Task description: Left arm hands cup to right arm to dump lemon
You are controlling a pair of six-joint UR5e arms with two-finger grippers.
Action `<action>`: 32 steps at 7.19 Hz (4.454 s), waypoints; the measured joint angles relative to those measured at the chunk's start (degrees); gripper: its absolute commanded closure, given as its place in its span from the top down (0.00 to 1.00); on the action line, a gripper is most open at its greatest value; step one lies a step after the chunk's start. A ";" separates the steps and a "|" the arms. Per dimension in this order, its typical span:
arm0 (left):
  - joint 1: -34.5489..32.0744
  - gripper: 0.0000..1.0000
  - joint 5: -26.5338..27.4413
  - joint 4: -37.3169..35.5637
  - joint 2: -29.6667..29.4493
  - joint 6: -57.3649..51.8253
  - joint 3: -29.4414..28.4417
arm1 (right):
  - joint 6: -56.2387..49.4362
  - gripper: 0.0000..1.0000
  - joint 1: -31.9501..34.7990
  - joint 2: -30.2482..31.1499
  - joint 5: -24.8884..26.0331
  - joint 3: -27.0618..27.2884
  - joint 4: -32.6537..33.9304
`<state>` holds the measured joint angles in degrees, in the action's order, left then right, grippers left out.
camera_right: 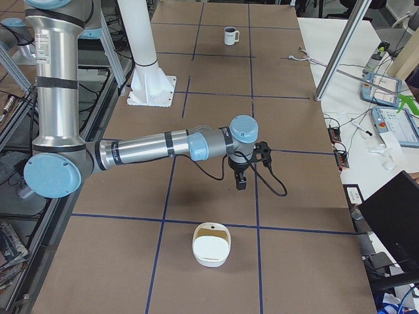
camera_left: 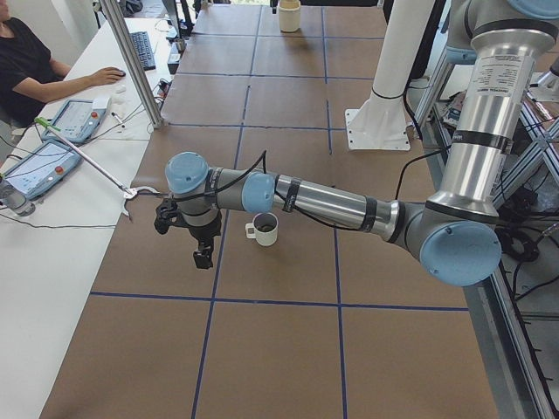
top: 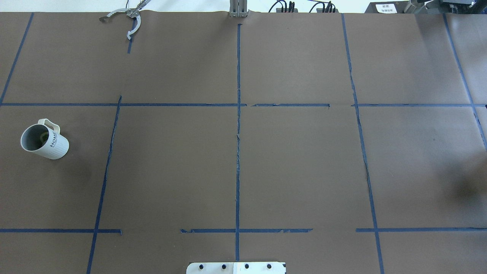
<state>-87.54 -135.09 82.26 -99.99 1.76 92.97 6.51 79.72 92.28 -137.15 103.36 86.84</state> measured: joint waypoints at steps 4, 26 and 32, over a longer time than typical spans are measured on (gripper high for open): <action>0.00 1.00 -0.12 0.01 0.30 -0.04 0.74 | -0.02 1.00 0.00 0.27 -0.10 0.17 0.00; 30.61 0.00 4.83 38.31 15.04 43.12 5.24 | 0.01 1.00 -0.09 0.18 -0.31 0.26 -0.07; 29.47 0.00 4.86 15.41 -8.36 60.61 10.45 | 31.87 1.00 -12.68 -0.80 7.81 1.26 -24.04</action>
<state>-58.07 -130.22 97.67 -108.34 62.37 103.42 38.37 67.03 91.48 -129.34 104.62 62.79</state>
